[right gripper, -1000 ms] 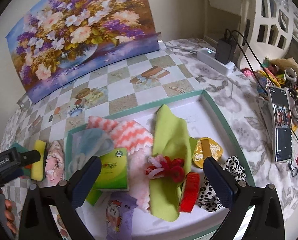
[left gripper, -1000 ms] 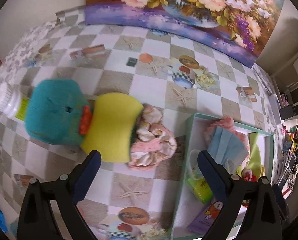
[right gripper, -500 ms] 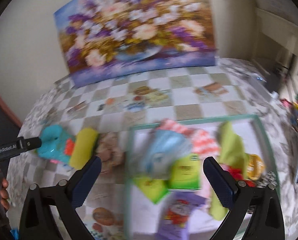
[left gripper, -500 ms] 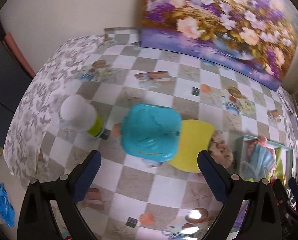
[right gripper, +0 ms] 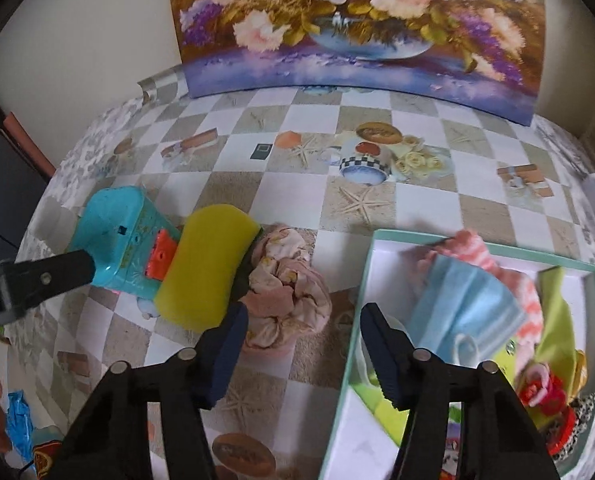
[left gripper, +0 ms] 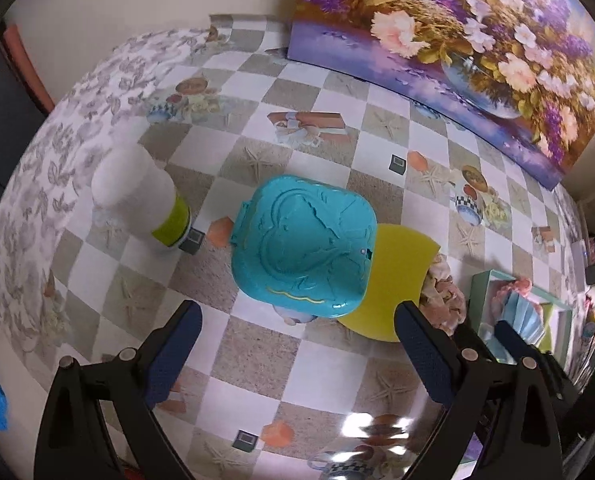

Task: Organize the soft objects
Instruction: 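Move both tools back from the tray to the pile, then grasp the yellow sponge with the left gripper while the right grasps the pink scrunchie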

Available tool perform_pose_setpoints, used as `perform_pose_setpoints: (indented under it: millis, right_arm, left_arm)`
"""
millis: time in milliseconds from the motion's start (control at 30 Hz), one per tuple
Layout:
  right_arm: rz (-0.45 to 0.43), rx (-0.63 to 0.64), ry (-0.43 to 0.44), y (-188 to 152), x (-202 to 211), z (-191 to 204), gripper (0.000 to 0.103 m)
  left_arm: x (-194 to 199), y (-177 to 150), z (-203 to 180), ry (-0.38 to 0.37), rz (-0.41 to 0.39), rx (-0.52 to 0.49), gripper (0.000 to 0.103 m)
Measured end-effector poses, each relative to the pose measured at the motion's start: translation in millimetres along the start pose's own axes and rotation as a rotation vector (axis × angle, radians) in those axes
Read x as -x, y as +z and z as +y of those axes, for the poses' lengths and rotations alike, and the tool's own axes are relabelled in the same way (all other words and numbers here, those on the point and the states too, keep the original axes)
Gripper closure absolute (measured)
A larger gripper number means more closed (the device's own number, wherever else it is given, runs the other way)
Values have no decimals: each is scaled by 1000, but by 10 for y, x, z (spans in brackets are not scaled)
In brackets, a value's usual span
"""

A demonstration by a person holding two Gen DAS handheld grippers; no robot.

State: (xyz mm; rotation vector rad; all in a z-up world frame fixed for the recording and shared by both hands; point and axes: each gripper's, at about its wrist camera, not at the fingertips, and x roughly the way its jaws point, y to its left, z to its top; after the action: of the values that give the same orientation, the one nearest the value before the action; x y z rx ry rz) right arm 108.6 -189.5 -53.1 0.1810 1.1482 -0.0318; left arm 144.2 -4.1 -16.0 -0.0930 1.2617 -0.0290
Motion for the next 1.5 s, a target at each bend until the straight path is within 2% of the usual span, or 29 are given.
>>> perform_pose_setpoints:
  millis: [67, 167, 367, 533, 733, 833, 900, 1000, 1167, 1267, 1367, 1500]
  right_arm:
    - [11, 0, -1, 30, -70, 10, 44]
    - [38, 3, 6, 56, -198, 20, 54]
    - [71, -4, 9, 42, -360, 23, 54]
    - [76, -1, 24, 4, -396, 55, 56]
    - [105, -33, 45, -60, -481, 17, 65]
    - [103, -34, 46, -91, -480, 23, 73]
    - [104, -40, 61, -105, -473, 20, 85]
    - [98, -50, 72, -129, -428, 3, 89]
    - [101, -63, 86, -192, -337, -26, 91]
    - [113, -75, 103, -247, -294, -56, 91]
    - [124, -69, 109, -304, -258, -57, 91]
    - [137, -74, 118, -372, -235, -66, 91]
  left_arm:
    - [-7, 4, 17, -13, 2, 21, 6]
    - [-17, 15, 38, -30, 5, 47, 6]
    - [-69, 16, 65, -66, 28, 88, 6]
    - [-129, -18, 12, -51, 45, 64, 6]
    - [-207, -94, -84, -22, 60, 10, 6]
    - [-263, -133, -128, -24, 77, 1, 6]
    - [-305, -158, -139, -37, 93, 6, 6]
    - [-363, -190, -155, -62, 109, 19, 6]
    - [-438, -233, -200, -124, 104, 60, 1]
    - [-520, -270, -283, -154, 141, 54, 1]
    - [-626, -331, -393, -128, 188, 16, 1]
    - [-752, -392, -453, -117, 232, 27, 1]
